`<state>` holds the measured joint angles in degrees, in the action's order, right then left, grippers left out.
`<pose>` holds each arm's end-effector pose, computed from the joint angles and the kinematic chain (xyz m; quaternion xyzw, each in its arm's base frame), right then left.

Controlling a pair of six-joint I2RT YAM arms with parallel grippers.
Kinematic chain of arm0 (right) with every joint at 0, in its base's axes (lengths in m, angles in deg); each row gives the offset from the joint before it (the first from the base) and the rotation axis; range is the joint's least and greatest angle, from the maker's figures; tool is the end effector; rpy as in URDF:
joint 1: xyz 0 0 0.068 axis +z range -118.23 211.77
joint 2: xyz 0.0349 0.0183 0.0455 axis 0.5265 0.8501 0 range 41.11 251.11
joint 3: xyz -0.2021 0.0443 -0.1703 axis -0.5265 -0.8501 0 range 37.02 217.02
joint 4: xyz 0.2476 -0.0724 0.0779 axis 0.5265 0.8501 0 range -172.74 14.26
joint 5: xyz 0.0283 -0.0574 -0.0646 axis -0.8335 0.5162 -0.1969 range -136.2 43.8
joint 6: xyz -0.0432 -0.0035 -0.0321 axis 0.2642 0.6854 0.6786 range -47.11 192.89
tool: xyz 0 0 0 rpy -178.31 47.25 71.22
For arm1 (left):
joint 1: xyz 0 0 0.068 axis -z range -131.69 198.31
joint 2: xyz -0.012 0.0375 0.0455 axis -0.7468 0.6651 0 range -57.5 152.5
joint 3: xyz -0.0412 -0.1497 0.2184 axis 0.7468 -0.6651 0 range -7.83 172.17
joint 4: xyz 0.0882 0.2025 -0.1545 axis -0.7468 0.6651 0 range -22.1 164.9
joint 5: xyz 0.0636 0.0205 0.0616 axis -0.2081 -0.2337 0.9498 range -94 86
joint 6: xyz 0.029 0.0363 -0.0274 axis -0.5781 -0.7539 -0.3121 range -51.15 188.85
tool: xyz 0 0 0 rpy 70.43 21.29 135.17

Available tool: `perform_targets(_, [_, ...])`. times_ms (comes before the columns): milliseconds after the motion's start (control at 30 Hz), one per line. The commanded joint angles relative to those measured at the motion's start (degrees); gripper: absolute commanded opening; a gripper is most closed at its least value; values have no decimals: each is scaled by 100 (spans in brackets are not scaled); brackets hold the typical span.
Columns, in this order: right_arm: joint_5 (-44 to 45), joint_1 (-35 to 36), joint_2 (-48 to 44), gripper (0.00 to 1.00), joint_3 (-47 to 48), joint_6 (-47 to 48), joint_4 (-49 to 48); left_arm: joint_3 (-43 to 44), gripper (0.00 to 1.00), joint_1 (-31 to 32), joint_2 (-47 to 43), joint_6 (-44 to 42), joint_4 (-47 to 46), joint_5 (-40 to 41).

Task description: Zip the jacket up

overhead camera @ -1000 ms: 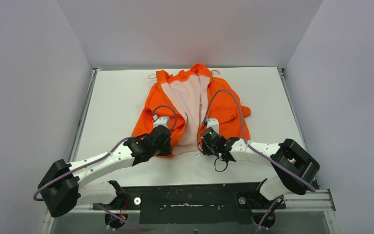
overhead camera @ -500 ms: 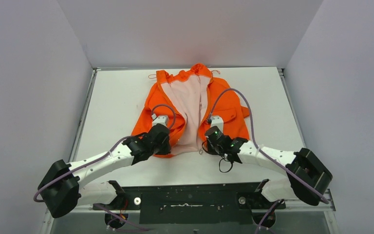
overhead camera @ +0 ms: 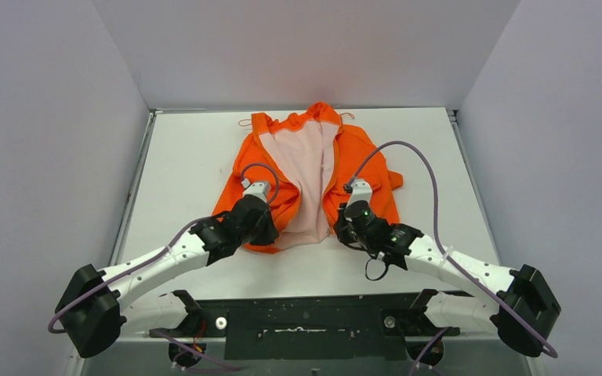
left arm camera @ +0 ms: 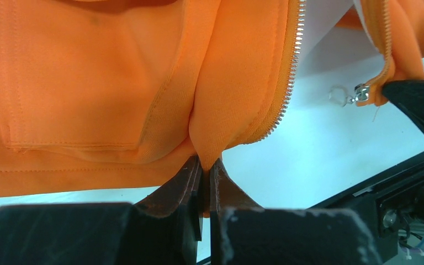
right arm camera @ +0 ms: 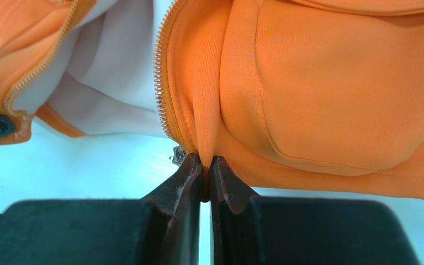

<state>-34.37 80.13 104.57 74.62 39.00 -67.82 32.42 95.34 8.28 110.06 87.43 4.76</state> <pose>0.1656 0.1753 0.2175 -0.0713 0.9025 0.2019 0.3737 0.1714 -0.1759 0.2172 0.0176 0.9217 -0.2147 0.3227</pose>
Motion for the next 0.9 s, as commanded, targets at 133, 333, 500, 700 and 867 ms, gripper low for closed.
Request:
perform_targets(133, [-997,17,-737,0,-452,-205,-406,53,0,-41,-247,-53,-670,-520])
perform_targets(333, [-1430,20,-1190,0,-829,-270,-1337,-115,0,-53,-319,130,-1311,-1012])
perform_targets(500, [-1644,7,-1414,0,-956,-174,-2077,-235,0,-91,-440,370,-1966,-1299])
perform_targets(700, [-1776,-32,-1802,0,-1288,-120,-3116,-572,0,-224,-806,672,-3103,-1480])
perform_targets(867, [-1935,-91,-1868,0,-1404,-75,-3702,-788,0,-373,-1032,909,-3785,-1614])
